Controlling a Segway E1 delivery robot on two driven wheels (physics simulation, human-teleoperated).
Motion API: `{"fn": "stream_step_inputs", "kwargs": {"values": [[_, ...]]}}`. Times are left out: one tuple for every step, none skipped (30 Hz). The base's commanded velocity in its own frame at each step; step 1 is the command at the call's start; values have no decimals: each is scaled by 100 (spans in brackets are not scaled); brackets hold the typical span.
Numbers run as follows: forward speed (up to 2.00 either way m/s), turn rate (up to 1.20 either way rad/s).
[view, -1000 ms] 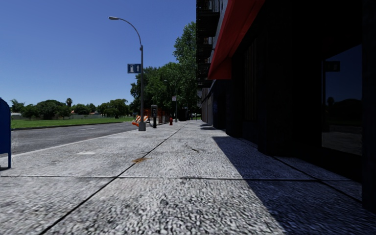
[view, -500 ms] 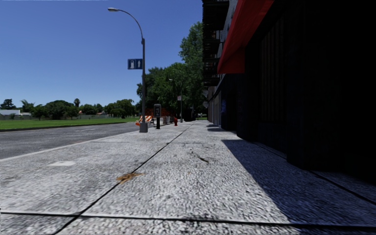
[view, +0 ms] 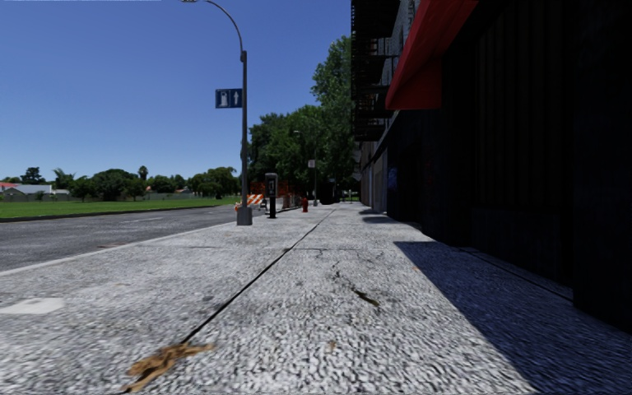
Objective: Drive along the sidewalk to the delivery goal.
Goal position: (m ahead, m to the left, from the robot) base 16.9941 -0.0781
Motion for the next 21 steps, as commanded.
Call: {"fn": "stream_step_inputs", "kwargs": {"values": [[200, 23], [200, 24], [200, 24], [200, 24], [200, 24], [200, 21], [200, 15], [200, 15], [200, 0], [200, 0], [200, 0], [200, 0], [200, 0], [200, 0], [200, 0], [200, 0], [200, 0], [200, 0], [200, 0], [200, 0], [200, 0]]}}
